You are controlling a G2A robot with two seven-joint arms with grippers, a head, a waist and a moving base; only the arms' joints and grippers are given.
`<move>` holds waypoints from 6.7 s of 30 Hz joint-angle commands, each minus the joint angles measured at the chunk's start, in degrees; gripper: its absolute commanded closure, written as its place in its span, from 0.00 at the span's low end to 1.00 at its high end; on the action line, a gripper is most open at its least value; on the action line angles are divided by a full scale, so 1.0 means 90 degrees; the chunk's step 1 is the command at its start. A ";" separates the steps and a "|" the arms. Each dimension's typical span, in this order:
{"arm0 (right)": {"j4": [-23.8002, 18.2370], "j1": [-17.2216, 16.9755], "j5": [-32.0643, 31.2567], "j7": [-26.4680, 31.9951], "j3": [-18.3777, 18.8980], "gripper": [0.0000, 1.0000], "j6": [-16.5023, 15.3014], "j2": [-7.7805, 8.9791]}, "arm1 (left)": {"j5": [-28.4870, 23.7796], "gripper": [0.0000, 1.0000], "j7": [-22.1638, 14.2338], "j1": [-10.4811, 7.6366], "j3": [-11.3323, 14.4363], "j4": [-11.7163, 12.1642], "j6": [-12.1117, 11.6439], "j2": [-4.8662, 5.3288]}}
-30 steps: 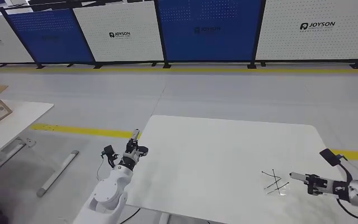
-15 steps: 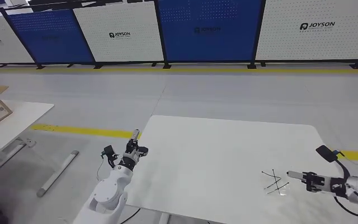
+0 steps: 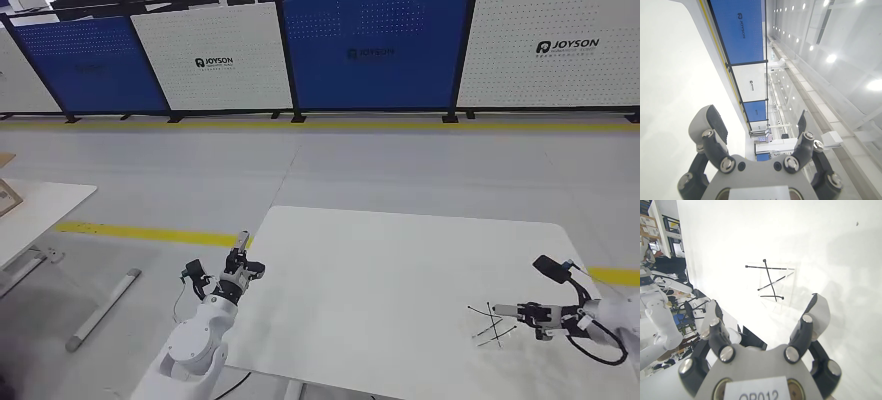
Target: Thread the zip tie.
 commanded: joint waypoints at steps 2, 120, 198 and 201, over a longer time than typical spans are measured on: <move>0.0000 0.0000 -0.0001 0.0000 -0.0001 0.00 0.0000 0.0000 | 0.0000 0.00 0.0000 0.0000 0.0000 0.0000 0.0000 0.0000; -0.0246 -0.1245 0.1739 -0.0672 0.1190 1.00 -0.0988 0.0709 | 0.0000 0.00 0.0000 0.0000 0.0000 0.0000 0.0000 0.0000; -0.2749 -0.2881 -0.0382 -0.5588 0.0434 1.00 -0.2160 0.0275 | 0.0023 0.00 -0.0090 -0.0050 0.0028 -0.0067 -0.0001 -0.0001; -0.2749 -0.2881 -0.0382 -0.5588 0.0434 1.00 -0.2160 0.0275 | 0.0083 0.00 -0.0528 -0.0121 0.0078 -0.0316 0.0176 0.0013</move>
